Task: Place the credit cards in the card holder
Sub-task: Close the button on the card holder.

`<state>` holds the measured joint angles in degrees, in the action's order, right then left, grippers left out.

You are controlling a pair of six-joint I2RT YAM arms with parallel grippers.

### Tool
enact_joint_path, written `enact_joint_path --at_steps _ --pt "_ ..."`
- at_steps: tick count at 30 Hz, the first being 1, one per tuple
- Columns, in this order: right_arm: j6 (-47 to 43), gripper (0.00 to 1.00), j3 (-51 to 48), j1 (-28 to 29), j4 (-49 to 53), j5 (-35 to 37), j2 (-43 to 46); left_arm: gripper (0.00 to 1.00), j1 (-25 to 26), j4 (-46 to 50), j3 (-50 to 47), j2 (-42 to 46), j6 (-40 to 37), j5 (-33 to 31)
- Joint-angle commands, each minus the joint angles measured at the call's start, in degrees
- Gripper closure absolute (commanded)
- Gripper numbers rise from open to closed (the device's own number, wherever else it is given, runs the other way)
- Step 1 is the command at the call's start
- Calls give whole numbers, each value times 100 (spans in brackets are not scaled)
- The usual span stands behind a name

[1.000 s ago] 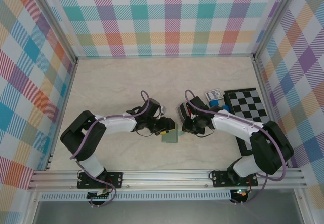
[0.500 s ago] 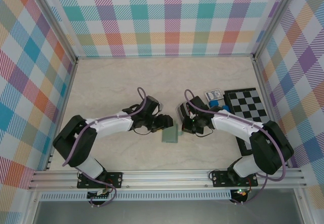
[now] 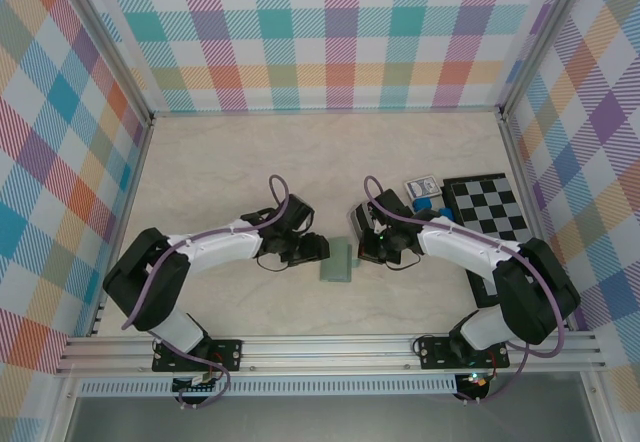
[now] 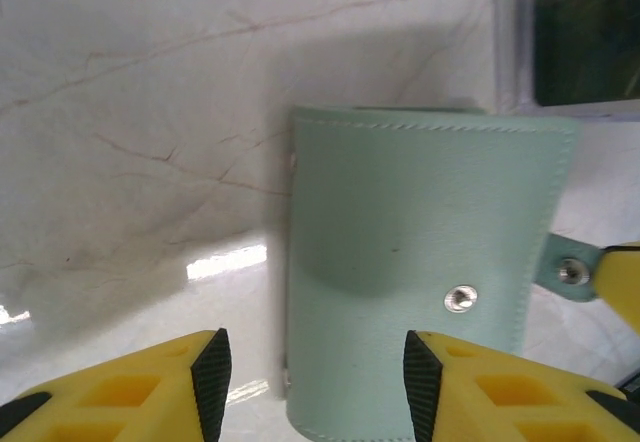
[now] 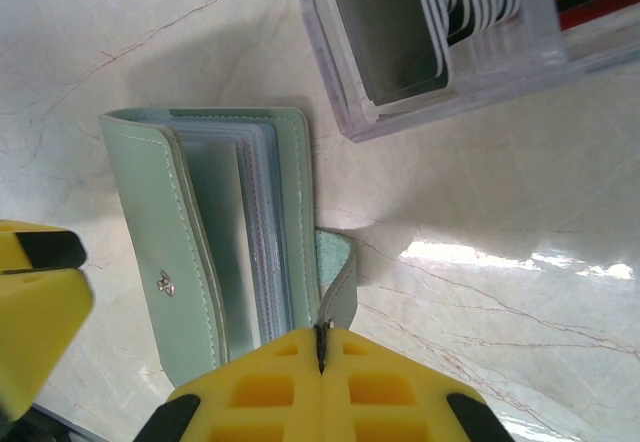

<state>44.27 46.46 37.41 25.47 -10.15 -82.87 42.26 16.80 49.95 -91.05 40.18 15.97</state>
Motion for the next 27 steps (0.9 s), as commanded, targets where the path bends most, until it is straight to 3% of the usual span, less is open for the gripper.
enact_joint_path --at_steps 1,12,19,27 --pt "-48 97 24 -41 -87 -175 51 50 37 -36 -21 -168 -141 124" --pt "-28 97 104 -36 -288 -579 109 57 115 -494 86 -788 -72 182" --pt "169 98 260 71 -618 -853 -304 61 143 -602 41 -823 27 188" --pt "336 100 552 322 -696 -699 -807 63 172 -669 45 -853 107 223"
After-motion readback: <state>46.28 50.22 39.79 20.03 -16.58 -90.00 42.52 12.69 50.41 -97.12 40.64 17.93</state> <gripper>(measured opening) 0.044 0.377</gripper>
